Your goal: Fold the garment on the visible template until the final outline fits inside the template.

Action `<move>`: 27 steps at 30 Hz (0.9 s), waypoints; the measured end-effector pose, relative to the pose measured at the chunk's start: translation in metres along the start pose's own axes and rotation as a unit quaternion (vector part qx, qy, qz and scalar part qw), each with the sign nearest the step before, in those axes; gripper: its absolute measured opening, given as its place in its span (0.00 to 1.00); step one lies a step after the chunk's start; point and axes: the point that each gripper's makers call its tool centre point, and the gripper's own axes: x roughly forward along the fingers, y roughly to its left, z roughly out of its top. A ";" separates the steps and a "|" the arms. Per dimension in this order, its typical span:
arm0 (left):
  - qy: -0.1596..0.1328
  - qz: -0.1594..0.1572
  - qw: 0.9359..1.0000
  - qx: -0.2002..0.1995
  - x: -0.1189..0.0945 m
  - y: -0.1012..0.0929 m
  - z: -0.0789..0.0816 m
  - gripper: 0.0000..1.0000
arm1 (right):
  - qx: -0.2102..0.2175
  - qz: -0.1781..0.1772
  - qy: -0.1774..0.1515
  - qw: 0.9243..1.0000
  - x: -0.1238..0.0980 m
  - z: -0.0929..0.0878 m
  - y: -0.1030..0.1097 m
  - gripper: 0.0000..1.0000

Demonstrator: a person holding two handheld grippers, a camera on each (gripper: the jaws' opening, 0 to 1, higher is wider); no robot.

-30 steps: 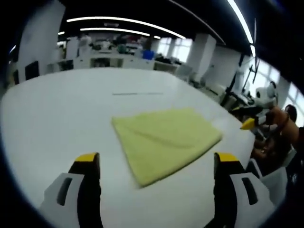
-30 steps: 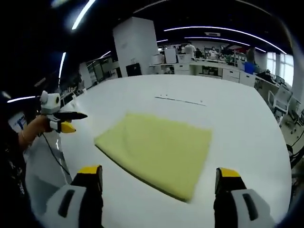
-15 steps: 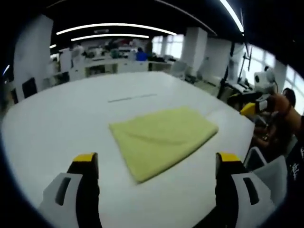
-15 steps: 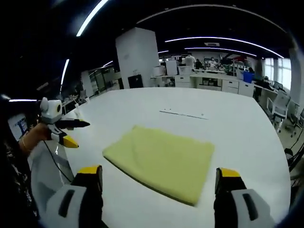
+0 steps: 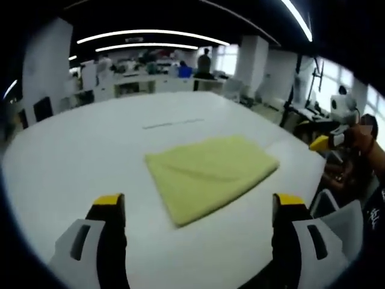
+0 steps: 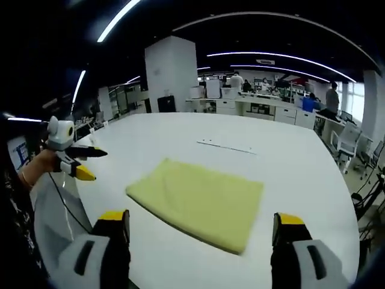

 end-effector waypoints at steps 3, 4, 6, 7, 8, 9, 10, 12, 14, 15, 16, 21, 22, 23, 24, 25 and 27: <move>-0.005 0.012 1.000 -0.006 -0.002 0.003 0.000 0.96 | -0.003 -0.007 0.004 1.000 -0.001 -0.003 -0.001 0.99; -0.008 0.014 1.000 -0.008 -0.004 0.004 -0.002 0.96 | -0.004 -0.008 0.005 1.000 -0.002 -0.003 -0.001 0.99; -0.008 0.016 1.000 -0.014 -0.009 0.004 -0.007 0.96 | -0.003 -0.009 0.006 1.000 -0.003 -0.003 0.000 0.99; -0.009 0.015 1.000 -0.015 -0.011 0.004 -0.008 0.96 | -0.003 -0.009 0.007 1.000 -0.004 -0.003 0.001 0.99; -0.010 0.015 1.000 -0.016 -0.012 0.004 -0.010 0.96 | -0.005 -0.010 0.008 1.000 -0.006 -0.003 0.002 0.99; -0.012 0.017 1.000 -0.017 -0.014 0.004 -0.011 0.97 | -0.007 -0.011 0.007 1.000 -0.007 -0.003 0.002 0.99; -0.012 0.018 1.000 -0.019 -0.016 0.004 -0.012 0.96 | -0.008 -0.012 0.006 1.000 -0.009 -0.002 0.001 0.99; -0.011 0.018 1.000 -0.021 -0.018 0.003 -0.015 0.96 | -0.007 -0.015 0.006 1.000 -0.011 -0.002 0.000 0.99; -0.007 0.017 1.000 -0.022 -0.020 0.001 -0.017 0.96 | -0.005 -0.018 0.005 1.000 -0.014 -0.005 -0.001 0.99; -0.007 0.017 1.000 -0.021 -0.020 0.001 -0.017 0.96 | -0.003 -0.018 0.006 1.000 -0.015 -0.006 -0.001 0.99; -0.006 0.017 1.000 -0.022 -0.020 0.000 -0.017 0.96 | -0.002 -0.018 0.008 1.000 -0.016 -0.008 0.000 0.99; -0.009 0.020 1.000 -0.014 -0.024 -0.002 -0.014 0.96 | -0.001 -0.019 0.004 1.000 -0.022 -0.010 0.002 0.99; -0.009 0.020 1.000 -0.014 -0.025 -0.003 -0.014 0.96 | 0.000 -0.019 0.003 1.000 -0.022 -0.010 0.002 0.99; -0.011 0.021 1.000 -0.015 -0.026 -0.003 -0.014 0.96 | 0.001 -0.019 0.003 1.000 -0.023 -0.011 0.002 0.99; -0.012 0.020 1.000 -0.015 -0.027 -0.004 -0.014 0.96 | 0.002 -0.019 0.002 1.000 -0.024 -0.011 0.002 0.99; -0.013 0.020 1.000 -0.016 -0.028 -0.004 -0.014 0.96 | 0.002 -0.020 0.002 1.000 -0.025 -0.011 0.002 0.99; -0.013 0.019 1.000 -0.016 -0.029 -0.006 -0.015 0.96 | 0.002 -0.021 0.001 1.000 -0.027 -0.012 0.002 0.99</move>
